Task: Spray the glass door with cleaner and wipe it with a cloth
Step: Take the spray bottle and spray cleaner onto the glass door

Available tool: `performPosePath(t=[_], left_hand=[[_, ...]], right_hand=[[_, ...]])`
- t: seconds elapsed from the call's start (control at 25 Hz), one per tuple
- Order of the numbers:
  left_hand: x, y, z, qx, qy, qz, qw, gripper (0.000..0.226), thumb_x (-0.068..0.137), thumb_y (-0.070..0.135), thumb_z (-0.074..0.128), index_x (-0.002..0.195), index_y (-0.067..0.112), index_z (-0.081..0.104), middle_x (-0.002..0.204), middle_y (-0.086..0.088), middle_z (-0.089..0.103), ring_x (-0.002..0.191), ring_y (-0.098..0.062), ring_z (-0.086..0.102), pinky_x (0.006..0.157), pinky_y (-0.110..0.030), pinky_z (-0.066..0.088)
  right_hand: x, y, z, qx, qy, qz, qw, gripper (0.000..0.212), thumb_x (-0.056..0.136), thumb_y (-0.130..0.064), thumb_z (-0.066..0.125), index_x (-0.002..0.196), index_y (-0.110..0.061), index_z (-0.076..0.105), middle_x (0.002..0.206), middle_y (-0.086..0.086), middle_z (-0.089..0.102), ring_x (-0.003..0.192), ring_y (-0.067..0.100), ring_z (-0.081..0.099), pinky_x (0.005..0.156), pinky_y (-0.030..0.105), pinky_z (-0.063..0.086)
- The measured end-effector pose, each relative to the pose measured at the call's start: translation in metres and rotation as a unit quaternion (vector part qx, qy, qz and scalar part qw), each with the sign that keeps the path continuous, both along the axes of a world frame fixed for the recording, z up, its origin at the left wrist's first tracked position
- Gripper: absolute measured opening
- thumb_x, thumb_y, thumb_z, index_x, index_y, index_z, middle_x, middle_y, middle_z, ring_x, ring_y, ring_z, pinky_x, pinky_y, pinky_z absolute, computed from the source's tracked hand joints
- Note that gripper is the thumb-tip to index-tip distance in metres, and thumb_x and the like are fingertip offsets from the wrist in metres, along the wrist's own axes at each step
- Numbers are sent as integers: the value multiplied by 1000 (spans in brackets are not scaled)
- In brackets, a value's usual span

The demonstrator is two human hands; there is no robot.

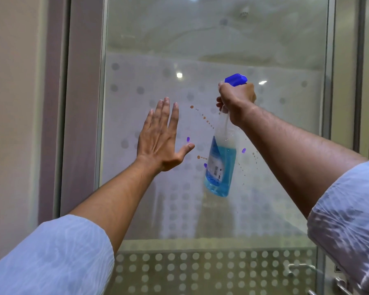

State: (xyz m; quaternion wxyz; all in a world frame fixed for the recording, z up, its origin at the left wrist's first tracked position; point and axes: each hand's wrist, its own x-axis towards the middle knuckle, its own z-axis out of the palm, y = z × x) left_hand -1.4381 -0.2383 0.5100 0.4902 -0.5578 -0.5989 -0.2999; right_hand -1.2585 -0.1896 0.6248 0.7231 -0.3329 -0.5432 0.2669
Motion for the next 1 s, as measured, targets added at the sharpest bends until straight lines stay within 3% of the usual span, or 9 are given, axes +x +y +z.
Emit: performPosePath(t=[0.16, 0.4, 0.52, 0.68, 0.88, 1.0], left_hand=[[13, 2, -1, -14, -1, -10, 1000, 105, 81, 77, 20, 154, 8, -11, 163, -17, -11, 151, -30, -10, 123, -45, 3], [41, 12, -10, -30, 2, -45, 999, 105, 82, 76, 23, 154, 9, -12, 163, -17, -13, 151, -29, -12, 123, -45, 2], [56, 17, -18, -38, 0, -69, 997, 105, 82, 76, 23, 154, 9, -12, 163, -17, -13, 151, -29, -12, 123, -45, 1], [92, 29, -43, -72, -6, -114, 991, 106, 80, 77, 20, 154, 8, -12, 162, -18, -14, 150, -30, -13, 123, -46, 2], [146, 44, -76, -104, -5, -162, 981, 104, 81, 76, 18, 154, 9, -12, 163, -17, -14, 151, -29, -13, 123, -46, 2], [184, 48, -88, -114, -3, -195, 974, 103, 81, 76, 17, 154, 9, -12, 163, -17, -14, 151, -29, -13, 123, -45, 0]], right_hand=[[27, 4, -3, 3, 12, -31, 999, 14, 70, -22, 60, 74, -16, 48, 77, 8, 71, 52, 18, 70, 55, 39, 62], [57, 8, -19, -6, 11, -45, 999, 18, 73, -26, 65, 82, -12, 58, 79, 10, 74, 63, 18, 72, 62, 37, 63], [72, 10, -39, -24, 7, -54, 998, 23, 76, -26, 69, 90, -10, 60, 84, 11, 74, 65, 18, 72, 61, 34, 62], [99, 12, -70, -50, 23, -65, 996, 22, 79, -26, 68, 87, -7, 60, 73, 11, 71, 53, 16, 64, 60, 36, 61], [142, 13, -113, -67, 31, -86, 994, 23, 79, -28, 69, 85, -7, 62, 67, 8, 67, 53, 17, 61, 57, 31, 55], [179, 9, -136, -73, 34, -110, 991, 25, 76, -31, 70, 85, -9, 63, 74, 8, 70, 60, 18, 62, 62, 34, 54]])
